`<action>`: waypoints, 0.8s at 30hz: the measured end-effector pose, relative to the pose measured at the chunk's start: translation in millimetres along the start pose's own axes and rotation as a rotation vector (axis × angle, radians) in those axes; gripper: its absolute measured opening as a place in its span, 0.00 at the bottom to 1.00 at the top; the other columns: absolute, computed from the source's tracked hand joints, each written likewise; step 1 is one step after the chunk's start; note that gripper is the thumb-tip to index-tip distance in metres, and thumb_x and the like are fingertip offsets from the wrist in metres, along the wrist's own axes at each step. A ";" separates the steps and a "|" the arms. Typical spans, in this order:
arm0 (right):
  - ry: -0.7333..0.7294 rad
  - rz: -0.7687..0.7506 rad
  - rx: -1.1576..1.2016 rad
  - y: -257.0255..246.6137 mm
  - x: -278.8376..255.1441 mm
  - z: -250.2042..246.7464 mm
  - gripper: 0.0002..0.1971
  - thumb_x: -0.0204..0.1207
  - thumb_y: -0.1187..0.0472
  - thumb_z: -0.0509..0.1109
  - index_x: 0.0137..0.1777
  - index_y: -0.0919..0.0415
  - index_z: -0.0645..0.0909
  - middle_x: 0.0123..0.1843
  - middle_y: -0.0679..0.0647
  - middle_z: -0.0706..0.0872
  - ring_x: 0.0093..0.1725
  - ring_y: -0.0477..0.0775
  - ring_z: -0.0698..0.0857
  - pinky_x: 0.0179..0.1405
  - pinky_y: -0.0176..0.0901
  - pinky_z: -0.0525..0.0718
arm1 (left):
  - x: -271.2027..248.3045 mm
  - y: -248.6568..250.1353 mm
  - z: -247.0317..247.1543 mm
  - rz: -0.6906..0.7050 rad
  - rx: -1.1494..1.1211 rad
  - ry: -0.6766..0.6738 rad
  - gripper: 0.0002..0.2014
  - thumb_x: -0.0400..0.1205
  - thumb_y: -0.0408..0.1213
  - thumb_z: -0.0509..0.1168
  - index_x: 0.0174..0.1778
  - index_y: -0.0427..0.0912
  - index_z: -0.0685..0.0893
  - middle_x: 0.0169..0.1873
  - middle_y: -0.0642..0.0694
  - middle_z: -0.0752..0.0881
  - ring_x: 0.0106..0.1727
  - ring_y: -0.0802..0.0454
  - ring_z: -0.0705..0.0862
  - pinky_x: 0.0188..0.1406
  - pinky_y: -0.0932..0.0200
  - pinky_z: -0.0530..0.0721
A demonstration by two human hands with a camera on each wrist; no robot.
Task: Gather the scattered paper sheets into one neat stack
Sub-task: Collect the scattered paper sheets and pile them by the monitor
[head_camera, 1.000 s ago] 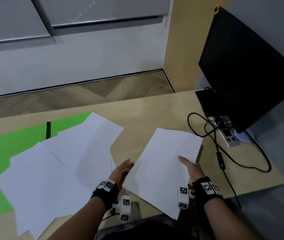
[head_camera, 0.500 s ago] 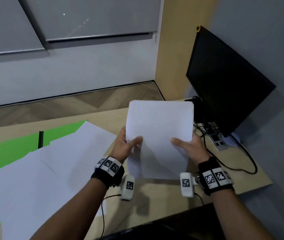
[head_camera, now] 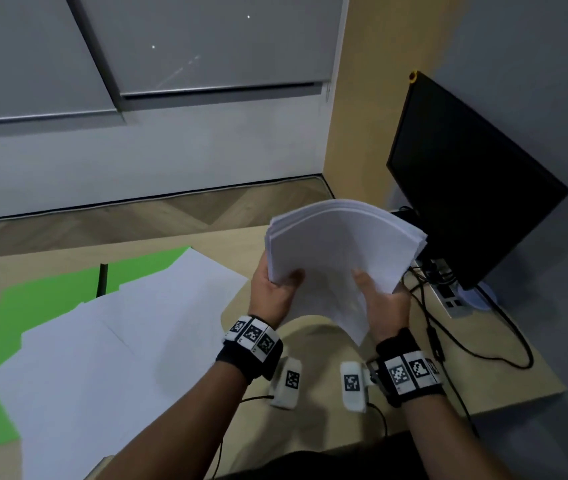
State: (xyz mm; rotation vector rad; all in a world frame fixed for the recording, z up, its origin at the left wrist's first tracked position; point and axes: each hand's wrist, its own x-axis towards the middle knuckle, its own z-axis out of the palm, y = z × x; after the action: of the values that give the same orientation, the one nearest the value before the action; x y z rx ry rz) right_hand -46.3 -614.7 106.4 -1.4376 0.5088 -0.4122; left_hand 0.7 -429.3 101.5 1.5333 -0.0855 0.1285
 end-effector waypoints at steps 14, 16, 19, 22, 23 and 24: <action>-0.012 0.065 -0.017 44.3 -9.7 -15.0 0.15 0.61 0.70 0.86 0.45 0.60 0.86 0.42 0.52 0.91 0.36 0.41 0.90 0.33 0.32 0.85 | -21.5 -48.0 -12.0 -0.334 0.002 -0.025 0.25 0.53 0.41 0.80 0.46 0.38 0.86 0.41 0.44 0.90 0.43 0.47 0.87 0.40 0.55 0.87; -0.034 0.037 -0.021 43.1 -6.8 -20.2 0.17 0.60 0.69 0.86 0.48 0.61 0.87 0.42 0.51 0.91 0.38 0.42 0.90 0.35 0.36 0.87 | -20.1 -45.8 -14.5 -0.303 0.001 -0.046 0.27 0.54 0.43 0.80 0.49 0.40 0.86 0.44 0.45 0.91 0.45 0.49 0.88 0.42 0.55 0.87; -0.039 0.078 -0.087 51.0 -2.8 -27.1 0.18 0.59 0.66 0.87 0.48 0.63 0.87 0.42 0.54 0.91 0.41 0.54 0.91 0.39 0.44 0.90 | -22.9 -47.6 -14.9 -0.248 -0.001 -0.047 0.37 0.56 0.43 0.82 0.62 0.39 0.80 0.53 0.41 0.89 0.53 0.47 0.88 0.49 0.50 0.89; -0.062 0.099 -0.077 52.3 -2.0 -26.5 0.17 0.58 0.67 0.87 0.46 0.64 0.87 0.42 0.55 0.91 0.41 0.56 0.90 0.37 0.44 0.89 | -26.2 -44.4 -8.0 -0.264 -0.042 -0.016 0.38 0.56 0.42 0.82 0.63 0.42 0.78 0.56 0.39 0.88 0.56 0.42 0.87 0.55 0.41 0.88; -0.074 0.098 -0.061 50.9 -1.4 -26.3 0.17 0.59 0.67 0.87 0.46 0.64 0.87 0.41 0.55 0.91 0.40 0.55 0.90 0.36 0.42 0.89 | -25.6 -43.7 -7.2 -0.269 -0.055 -0.026 0.37 0.57 0.42 0.82 0.63 0.42 0.79 0.55 0.39 0.88 0.56 0.40 0.87 0.56 0.38 0.87; -0.083 0.090 -0.057 49.2 -0.8 -27.2 0.17 0.58 0.66 0.88 0.44 0.64 0.86 0.41 0.55 0.91 0.38 0.53 0.89 0.33 0.39 0.87 | -25.0 -42.7 -7.9 -0.272 -0.057 -0.047 0.36 0.58 0.43 0.82 0.63 0.42 0.80 0.55 0.39 0.89 0.57 0.39 0.87 0.58 0.36 0.86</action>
State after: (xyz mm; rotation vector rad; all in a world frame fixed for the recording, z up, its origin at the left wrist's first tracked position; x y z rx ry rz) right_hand -64.0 -632.0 56.0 -1.4745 0.5200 -0.2668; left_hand -18.4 -423.5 55.6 1.4762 0.0817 -0.1250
